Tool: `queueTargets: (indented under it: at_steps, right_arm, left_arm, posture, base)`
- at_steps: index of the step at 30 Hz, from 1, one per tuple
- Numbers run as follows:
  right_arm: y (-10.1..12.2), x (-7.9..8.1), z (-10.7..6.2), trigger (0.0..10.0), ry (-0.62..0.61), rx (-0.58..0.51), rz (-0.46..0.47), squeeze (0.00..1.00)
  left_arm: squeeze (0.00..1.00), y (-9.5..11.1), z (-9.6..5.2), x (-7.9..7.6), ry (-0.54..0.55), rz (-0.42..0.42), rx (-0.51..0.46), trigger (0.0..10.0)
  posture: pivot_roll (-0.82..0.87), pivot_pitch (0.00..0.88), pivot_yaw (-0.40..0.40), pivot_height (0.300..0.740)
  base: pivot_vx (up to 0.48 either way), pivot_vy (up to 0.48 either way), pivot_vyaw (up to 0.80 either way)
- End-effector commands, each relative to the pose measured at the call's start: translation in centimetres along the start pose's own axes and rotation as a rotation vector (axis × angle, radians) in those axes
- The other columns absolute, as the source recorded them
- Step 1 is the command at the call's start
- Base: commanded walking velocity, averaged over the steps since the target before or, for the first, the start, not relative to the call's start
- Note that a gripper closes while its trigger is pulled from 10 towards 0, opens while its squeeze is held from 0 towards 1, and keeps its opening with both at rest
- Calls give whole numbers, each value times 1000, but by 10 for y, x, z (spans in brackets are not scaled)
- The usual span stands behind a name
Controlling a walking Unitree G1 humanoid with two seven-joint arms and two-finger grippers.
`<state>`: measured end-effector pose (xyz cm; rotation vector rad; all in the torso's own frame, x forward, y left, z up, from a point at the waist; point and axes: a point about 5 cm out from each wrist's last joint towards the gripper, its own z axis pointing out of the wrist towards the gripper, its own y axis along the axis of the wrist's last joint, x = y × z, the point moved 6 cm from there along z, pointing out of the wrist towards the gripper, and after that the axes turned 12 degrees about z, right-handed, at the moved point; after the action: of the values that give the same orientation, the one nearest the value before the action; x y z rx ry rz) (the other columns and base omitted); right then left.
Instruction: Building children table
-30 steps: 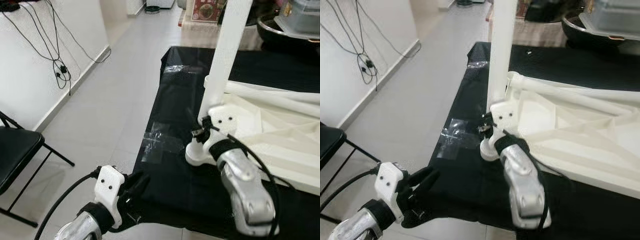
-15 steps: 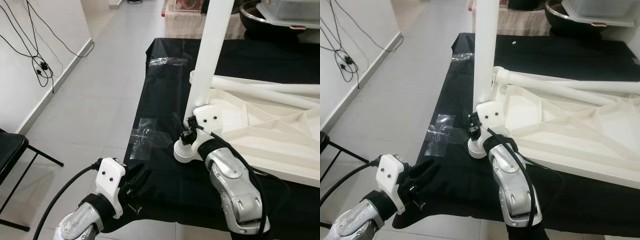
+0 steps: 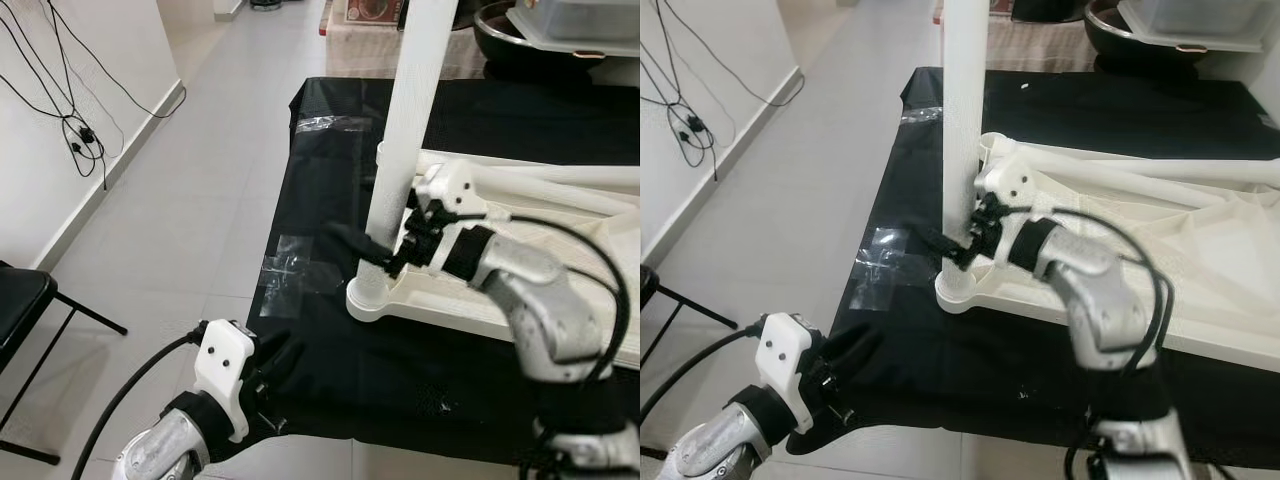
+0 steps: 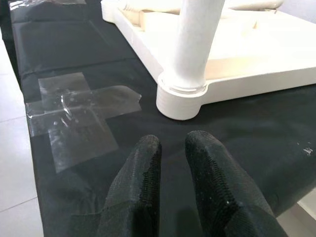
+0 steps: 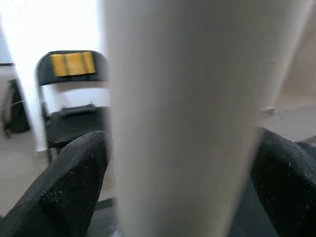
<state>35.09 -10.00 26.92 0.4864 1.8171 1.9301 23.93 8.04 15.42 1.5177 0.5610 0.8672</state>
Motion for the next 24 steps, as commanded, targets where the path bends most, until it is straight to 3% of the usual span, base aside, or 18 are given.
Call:
queueTargets:
  at_steps: [1, 4, 5, 6, 7, 9, 10, 20, 24]
  right_arm:
    - [4, -9, -4, 10000, 27, -17, 22, 0]
    - [3, -11, -8, 10000, 83, -5, 60, 0]
    - [-2, -9, -11, 7451, 132, 12, 95, 0]
    - [-7, -6, -14, 3608, 175, 32, 122, 0]
    - [-12, -5, -16, 1255, 207, 47, 141, 0]
    - [-15, -4, -18, 1255, 223, 56, 150, 0]
    - [-18, -7, -19, 0, 225, 61, 159, 0]
    - [-21, -2, -27, 0, 245, 47, 189, 0]
    - [-31, 7, -34, 0, 206, 55, 215, 0]
  left_arm:
    - [0, 0, -3, -2, 1, -4, 6, 10000]
    - [0, -1, -4, -3, 2, -5, 8, 10000]
    - [0, -1, -4, -3, 1, -6, 9, 10000]
    - [0, -1, -4, -3, 1, -6, 9, 10000]
    - [0, 0, -4, -3, 1, -7, 8, 10000]
    - [0, 0, -4, -3, 1, -7, 8, 10000]
    - [0, 0, -4, -2, 4, -5, 6, 10000]
    - [0, 0, -4, -2, 7, -7, 4, 10000]
    - [0, 0, -3, -2, 8, -7, 2, 10000]
  posture:
    - [72, 163, -24, 740]
    - [76, 164, -23, 740]
    - [76, 165, -22, 740]
    - [76, 165, -22, 740]
    - [78, 166, -22, 740]
    - [79, 166, -22, 740]
    - [80, 167, -22, 740]
    - [73, 168, -23, 740]
    - [58, 168, -26, 740]
  base:
    - [0, 0, 0]
    - [0, 0, 0]
    - [0, 0, 0]
    - [0, 0, 0]
    - [0, 0, 0]
    - [0, 0, 0]
    - [0, 0, 0]
    - [0, 0, 0]
    - [0, 0, 0]
